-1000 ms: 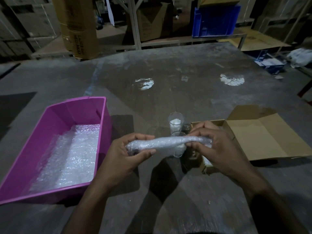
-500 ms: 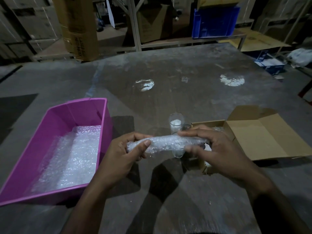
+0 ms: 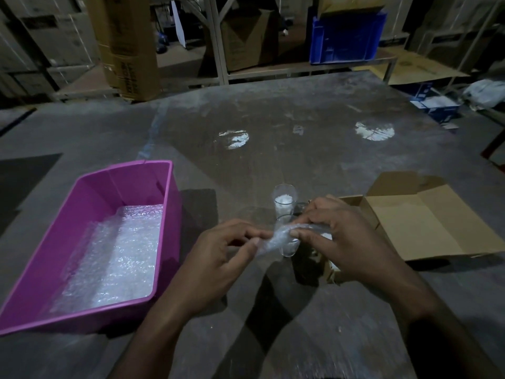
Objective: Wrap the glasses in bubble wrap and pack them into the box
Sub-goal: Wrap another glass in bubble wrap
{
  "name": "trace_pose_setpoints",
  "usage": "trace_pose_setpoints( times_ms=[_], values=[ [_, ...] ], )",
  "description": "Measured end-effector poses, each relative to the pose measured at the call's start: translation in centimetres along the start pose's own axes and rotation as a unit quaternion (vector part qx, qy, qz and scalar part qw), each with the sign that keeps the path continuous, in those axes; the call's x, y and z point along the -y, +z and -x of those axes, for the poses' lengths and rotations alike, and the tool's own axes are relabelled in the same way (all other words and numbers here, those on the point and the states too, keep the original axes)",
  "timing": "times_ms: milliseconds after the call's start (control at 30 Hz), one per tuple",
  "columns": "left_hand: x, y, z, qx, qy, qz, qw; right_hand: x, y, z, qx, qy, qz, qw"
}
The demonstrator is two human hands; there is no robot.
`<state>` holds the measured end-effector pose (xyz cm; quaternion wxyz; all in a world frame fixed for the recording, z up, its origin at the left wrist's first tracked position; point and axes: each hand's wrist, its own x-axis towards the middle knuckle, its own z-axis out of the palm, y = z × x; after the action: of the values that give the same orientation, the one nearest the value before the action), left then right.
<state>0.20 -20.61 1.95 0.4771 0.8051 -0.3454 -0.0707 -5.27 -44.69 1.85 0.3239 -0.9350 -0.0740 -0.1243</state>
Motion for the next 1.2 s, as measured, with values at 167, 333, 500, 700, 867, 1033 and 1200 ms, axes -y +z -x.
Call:
trace_pose_setpoints(
  times_ms=[167,333,500,700,867,1033,1200],
  values=[
    [0.7,0.6,-0.1,-0.052,-0.005,-0.127,0.991,0.9,-0.5,-0.1,-0.023,0.0,-0.031,0.999],
    [1.0,0.6,-0.1,-0.1,-0.031,-0.161,0.981,1.0,-0.6,-0.1,-0.068,-0.005,-0.037,0.997],
    [0.9,0.9,-0.3,-0.203,-0.103,-0.066,0.972,1.6,-0.3,0.3,-0.095,-0.03,-0.087,0.991],
    [1.0,0.9,-1.3,-0.28,-0.127,0.036,0.951,2.4,1.2,1.2,-0.057,-0.015,-0.173,0.983],
    [0.8,1.9,-1.7,-0.272,-0.171,0.267,0.909,2.0,2.5,1.8,0.007,0.02,-0.265,0.964],
    [0.8,2.6,-1.5,-0.213,-0.224,0.42,0.853,1.9,4.6,2.2,0.044,0.059,-0.381,0.922],
    [0.5,2.2,-1.1,-0.13,-0.225,0.456,0.851,1.2,4.7,1.7,0.008,0.084,-0.42,0.903]
  ],
)
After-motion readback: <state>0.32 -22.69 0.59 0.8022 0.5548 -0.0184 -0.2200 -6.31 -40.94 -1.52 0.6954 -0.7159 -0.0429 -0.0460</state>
